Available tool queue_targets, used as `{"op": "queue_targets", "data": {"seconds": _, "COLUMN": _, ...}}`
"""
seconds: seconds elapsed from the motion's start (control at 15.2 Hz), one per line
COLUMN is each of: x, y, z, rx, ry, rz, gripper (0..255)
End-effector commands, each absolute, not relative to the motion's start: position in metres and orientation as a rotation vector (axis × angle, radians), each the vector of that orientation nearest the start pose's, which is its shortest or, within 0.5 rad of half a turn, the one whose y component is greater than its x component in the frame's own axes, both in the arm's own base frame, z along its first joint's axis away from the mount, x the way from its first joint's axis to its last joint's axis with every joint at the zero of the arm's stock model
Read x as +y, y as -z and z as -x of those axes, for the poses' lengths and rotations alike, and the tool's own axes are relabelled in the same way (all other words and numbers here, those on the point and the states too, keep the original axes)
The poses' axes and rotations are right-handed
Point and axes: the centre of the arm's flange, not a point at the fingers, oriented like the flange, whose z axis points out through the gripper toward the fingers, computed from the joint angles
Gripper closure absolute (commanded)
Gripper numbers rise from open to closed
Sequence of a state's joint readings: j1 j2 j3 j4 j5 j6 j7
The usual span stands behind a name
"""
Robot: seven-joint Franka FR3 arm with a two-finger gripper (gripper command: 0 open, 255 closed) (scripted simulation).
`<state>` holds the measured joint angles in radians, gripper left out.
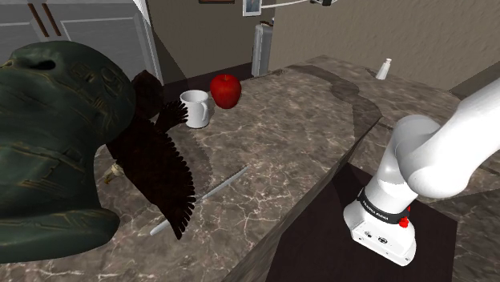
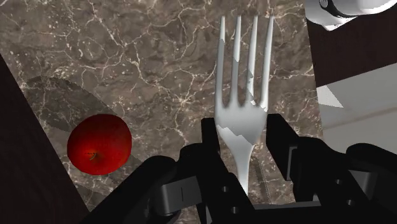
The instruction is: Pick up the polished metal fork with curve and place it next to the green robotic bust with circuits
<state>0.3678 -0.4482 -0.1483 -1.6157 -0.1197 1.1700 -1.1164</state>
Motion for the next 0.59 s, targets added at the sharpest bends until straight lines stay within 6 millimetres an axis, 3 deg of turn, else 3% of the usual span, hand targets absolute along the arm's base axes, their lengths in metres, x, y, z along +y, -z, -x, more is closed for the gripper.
{"op": "queue_targets", "data": {"seconds": 0.0, "x": 0.065, "y": -0.768, "z": -0.343, "rx": -1.928, "ry": -0.037, "rz": 2.531, "gripper": 255}}
{"op": "queue_targets", "data": {"seconds": 0.53, "x": 0.167, "y": -0.769, "z": -0.317, "rx": -1.928, "ry": -0.037, "rz": 2.531, "gripper": 255}}
